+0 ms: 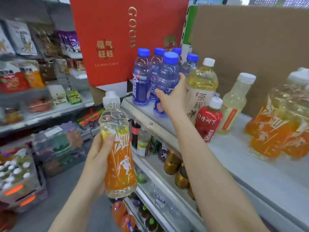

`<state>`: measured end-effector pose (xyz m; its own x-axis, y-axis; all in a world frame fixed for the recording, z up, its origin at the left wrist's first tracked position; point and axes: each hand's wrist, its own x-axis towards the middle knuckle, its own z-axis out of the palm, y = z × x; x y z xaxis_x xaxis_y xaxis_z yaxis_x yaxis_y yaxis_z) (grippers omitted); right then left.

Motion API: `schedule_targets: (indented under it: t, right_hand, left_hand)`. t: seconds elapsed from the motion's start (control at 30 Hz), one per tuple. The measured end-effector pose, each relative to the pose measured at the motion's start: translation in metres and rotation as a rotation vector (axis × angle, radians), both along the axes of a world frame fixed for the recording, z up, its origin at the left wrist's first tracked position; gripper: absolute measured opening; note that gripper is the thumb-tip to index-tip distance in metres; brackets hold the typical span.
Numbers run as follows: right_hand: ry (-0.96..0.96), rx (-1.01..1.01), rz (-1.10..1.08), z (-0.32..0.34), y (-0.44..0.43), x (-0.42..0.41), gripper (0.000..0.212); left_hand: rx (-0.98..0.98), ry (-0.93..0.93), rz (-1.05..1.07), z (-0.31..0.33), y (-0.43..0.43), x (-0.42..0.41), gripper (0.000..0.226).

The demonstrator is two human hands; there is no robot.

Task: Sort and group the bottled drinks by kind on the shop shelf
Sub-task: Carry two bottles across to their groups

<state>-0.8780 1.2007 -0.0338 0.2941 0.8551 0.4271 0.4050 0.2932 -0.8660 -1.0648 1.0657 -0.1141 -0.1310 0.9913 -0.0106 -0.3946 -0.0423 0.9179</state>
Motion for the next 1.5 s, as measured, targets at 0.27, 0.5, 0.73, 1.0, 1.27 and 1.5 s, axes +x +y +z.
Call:
schedule_targets:
  t: [0.27,0.5,0.73,1.0,1.27,1.5]
  right_hand:
    - [-0.003,-0.155,-0.179,-0.001,0.048,-0.015,0.092]
    - [-0.192,-0.316,-0.255,0.016,0.029,-0.026,0.09]
    - [-0.119,-0.236,-0.103,0.028,-0.077,-0.029,0.055]
    - [-0.059,-0.099,-0.333,0.037,-0.161,0.036,0.014]
    - [-0.196,0.152,-0.849,0.068,-0.227,0.119,0.024]
    - [-0.281,0.111,-1.074,0.043,-0.208,0.188,0.022]
  left_hand:
    - [0.034,0.043,-0.171,0.015,0.066,-0.02,0.033]
    - [0.109,0.035,-0.302,0.021,0.094,-0.016,0.035]
    - [0.17,0.076,-0.529,0.017,0.089,0.033,0.04]
    - [0.398,0.294,-0.896,0.027,0.041,0.099,0.059]
    - [0.705,0.698,-0.417,0.056,0.082,0.159,0.065]
    - [0.561,0.735,-0.475,0.037,0.106,0.185,0.083]
